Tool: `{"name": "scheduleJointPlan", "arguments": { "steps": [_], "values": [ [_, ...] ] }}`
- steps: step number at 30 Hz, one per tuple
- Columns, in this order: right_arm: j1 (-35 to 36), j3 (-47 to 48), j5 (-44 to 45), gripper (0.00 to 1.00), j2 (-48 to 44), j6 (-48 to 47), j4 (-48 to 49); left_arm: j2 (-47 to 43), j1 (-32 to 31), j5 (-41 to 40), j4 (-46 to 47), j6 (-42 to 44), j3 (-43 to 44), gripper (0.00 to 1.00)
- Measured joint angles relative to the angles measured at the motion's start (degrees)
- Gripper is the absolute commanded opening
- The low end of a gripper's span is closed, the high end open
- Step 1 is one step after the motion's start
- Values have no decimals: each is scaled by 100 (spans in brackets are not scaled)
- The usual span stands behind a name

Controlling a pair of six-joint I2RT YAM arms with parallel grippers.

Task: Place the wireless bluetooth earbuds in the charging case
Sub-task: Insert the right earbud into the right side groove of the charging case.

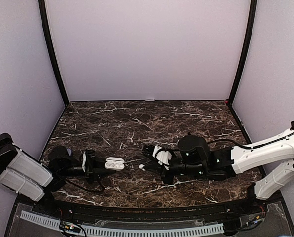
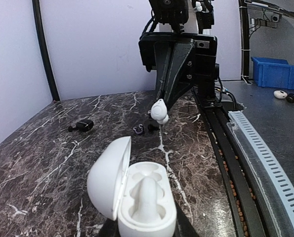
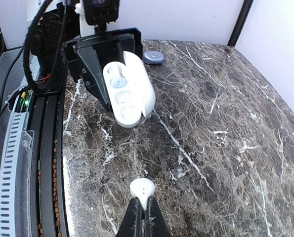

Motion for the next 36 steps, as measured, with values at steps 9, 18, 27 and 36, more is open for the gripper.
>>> {"name": "scheduleJointPlan", "arguments": {
  "steps": [9,18,27,36],
  "values": [
    [199,787,-297,0,629,-990,-144,542,0,573,356,-188,190,0],
    [284,1032,-267,0,872,-1456,-223,588,0,669,356,-195,254,0],
    [299,1198,-214,0,986,-1633,-269,610,0,682,345,-195,293,0],
    [304,1357,-168,0,1064,-1731,-339,616,0,684,256,-195,337,0]
  ]
}}
